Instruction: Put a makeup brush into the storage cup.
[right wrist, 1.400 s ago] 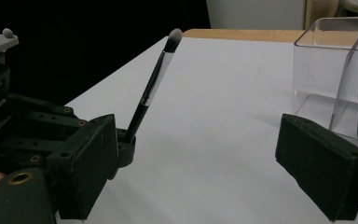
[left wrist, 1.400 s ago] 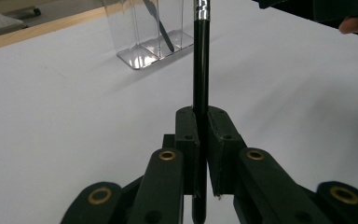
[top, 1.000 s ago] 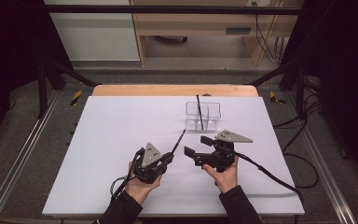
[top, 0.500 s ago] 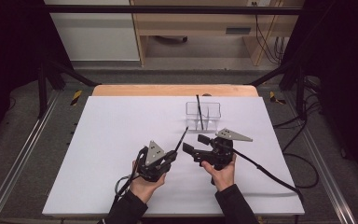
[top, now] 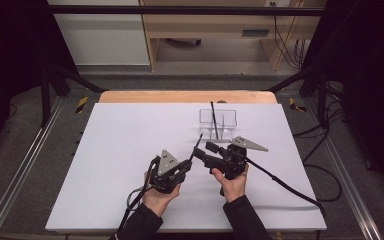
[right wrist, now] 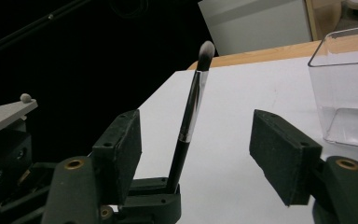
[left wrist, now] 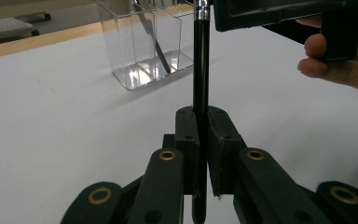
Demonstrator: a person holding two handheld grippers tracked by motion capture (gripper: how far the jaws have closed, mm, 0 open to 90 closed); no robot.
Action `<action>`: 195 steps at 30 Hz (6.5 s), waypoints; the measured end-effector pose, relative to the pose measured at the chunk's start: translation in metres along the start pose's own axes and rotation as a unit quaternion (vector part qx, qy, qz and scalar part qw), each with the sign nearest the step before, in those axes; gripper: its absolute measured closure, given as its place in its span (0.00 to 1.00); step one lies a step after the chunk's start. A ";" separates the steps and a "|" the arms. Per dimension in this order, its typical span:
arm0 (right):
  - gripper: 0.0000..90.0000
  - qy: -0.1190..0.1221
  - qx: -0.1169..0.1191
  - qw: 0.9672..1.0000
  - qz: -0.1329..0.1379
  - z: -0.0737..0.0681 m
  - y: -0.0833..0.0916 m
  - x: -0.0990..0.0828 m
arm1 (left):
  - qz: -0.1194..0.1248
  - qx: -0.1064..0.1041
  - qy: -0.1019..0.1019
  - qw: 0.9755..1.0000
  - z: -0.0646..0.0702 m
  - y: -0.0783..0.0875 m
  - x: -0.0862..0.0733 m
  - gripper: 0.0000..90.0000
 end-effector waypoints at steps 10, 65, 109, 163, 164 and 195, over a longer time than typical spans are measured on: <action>0.49 -0.012 -0.002 1.000 -0.003 0.001 -0.004 -0.002 | -0.002 -0.003 -0.007 1.000 0.010 -0.004 0.002 0.92; 0.93 0.040 0.021 0.999 -0.005 -0.002 0.004 0.001 | -0.017 -0.043 -0.059 0.997 -0.002 0.020 0.001 0.45; 0.93 0.139 -0.055 0.989 -0.010 0.028 0.007 0.033 | -0.021 0.027 -0.021 0.999 -0.092 0.064 -0.010 0.12; 0.93 0.157 -0.174 0.972 0.008 0.094 -0.029 0.115 | -0.027 0.039 -0.008 0.999 -0.108 0.065 -0.013 0.11; 0.93 0.156 -0.176 0.972 0.009 0.095 -0.030 0.115 | -0.027 0.039 -0.009 0.999 -0.107 0.065 -0.013 0.11; 0.93 0.150 -0.207 0.967 -0.003 0.123 -0.055 0.105 | -0.030 0.036 -0.014 0.999 -0.106 0.064 -0.014 0.11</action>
Point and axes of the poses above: each handheld gripper's, and its own axes: y roughly backward along the jaws, x roughly out of its top, z roughly to its right, the point moved 9 cm from there along -y, roughly forward along the jaws, and after that the axes turned 10 degrees about y, right-handed, at the moved point
